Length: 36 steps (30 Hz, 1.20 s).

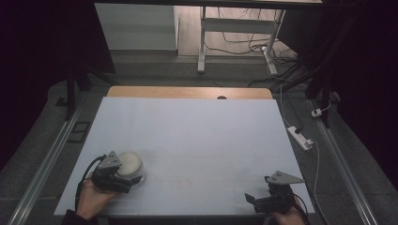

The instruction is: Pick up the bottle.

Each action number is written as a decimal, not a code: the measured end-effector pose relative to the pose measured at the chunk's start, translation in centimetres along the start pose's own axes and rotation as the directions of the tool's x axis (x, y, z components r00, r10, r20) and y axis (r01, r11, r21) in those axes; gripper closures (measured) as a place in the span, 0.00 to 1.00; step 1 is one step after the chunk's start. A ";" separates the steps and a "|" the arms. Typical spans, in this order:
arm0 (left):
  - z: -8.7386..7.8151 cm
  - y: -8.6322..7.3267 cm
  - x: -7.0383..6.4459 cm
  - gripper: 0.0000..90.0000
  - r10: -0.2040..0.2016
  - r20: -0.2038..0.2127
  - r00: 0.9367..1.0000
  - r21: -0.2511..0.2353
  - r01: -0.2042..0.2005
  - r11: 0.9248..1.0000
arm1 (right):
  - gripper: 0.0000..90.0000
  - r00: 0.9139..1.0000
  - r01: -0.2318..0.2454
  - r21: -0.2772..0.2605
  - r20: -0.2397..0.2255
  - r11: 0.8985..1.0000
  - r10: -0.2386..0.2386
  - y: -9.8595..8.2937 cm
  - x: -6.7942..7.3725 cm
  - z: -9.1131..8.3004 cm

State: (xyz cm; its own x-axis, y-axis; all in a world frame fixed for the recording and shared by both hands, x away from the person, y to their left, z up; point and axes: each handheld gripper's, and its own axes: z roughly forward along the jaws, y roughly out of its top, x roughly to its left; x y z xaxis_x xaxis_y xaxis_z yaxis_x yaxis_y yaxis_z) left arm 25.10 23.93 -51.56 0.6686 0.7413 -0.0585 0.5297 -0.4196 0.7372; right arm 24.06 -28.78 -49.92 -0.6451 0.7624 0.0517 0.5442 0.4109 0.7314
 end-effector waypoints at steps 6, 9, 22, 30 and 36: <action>-0.1 0.2 -0.1 0.08 -0.003 -0.013 1.000 0.015 0.004 1.000 | 0.00 1.000 0.002 0.000 0.000 1.000 -0.002 0.0 0.0 0.0; -0.1 0.3 -0.2 0.08 -0.005 -0.018 1.000 0.018 0.006 1.000 | 0.00 1.000 0.002 -0.001 -0.001 1.000 -0.002 0.0 0.0 0.0; -0.6 1.2 -0.7 0.08 0.021 -0.013 1.000 0.000 -0.021 1.000 | 0.00 1.000 0.000 -0.001 -0.001 1.000 0.000 0.0 0.0 0.0; -1.0 2.6 -1.2 0.08 0.054 0.003 0.999 -0.017 -0.054 0.998 | 0.00 1.000 -0.005 -0.002 -0.001 1.000 0.005 0.0 0.0 0.0; -1.2 3.9 -1.7 0.08 0.084 0.014 0.996 -0.048 -0.084 0.995 | 0.00 1.000 -0.008 -0.002 -0.001 1.000 0.008 0.0 -0.1 0.0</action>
State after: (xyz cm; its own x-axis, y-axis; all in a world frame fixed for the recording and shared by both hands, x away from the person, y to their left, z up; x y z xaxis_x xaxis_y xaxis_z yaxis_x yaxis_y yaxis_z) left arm 25.34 21.65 -47.75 0.7183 0.6957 -0.0057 0.4462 -0.4544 0.7710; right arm 24.07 -28.84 -49.92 -0.6413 0.7650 0.0587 0.5482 0.4033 0.7327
